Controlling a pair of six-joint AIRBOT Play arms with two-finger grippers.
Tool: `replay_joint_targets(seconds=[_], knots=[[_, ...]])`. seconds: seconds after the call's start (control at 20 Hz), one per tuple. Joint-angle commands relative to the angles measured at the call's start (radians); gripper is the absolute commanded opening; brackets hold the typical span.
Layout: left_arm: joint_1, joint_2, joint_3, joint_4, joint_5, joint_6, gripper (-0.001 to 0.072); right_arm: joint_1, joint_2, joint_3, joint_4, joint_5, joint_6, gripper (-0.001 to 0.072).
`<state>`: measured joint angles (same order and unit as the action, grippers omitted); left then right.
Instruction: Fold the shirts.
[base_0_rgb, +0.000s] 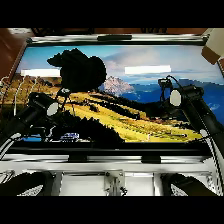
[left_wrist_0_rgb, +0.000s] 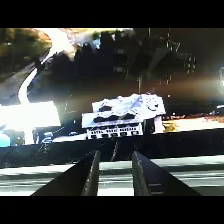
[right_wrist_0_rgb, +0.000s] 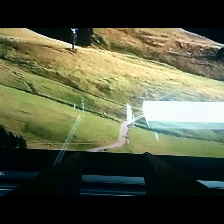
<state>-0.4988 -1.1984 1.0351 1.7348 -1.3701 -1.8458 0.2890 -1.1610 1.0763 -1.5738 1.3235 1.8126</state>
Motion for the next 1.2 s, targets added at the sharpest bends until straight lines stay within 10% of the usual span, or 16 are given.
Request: replay_joint_targets(seconds=[0.0, 0.7, 1.15], knots=[[0.000, 0.000, 0.000, 0.000, 0.000, 0.000, 0.0281, 0.001, -0.001, 0.001, 0.000, 0.000, 0.000, 0.0510], [0.000, -0.001, -0.001, 0.001, 0.017, 0.000, 0.0281, 0.001, -0.001, 0.001, 0.007, -0.001, 0.020, 0.0510], [0.024, -0.001, 0.021, -0.033, 0.629, -0.202, 0.0294, 0.001, -0.001, 0.001, -0.026, 0.006, -0.018, 0.0510]])
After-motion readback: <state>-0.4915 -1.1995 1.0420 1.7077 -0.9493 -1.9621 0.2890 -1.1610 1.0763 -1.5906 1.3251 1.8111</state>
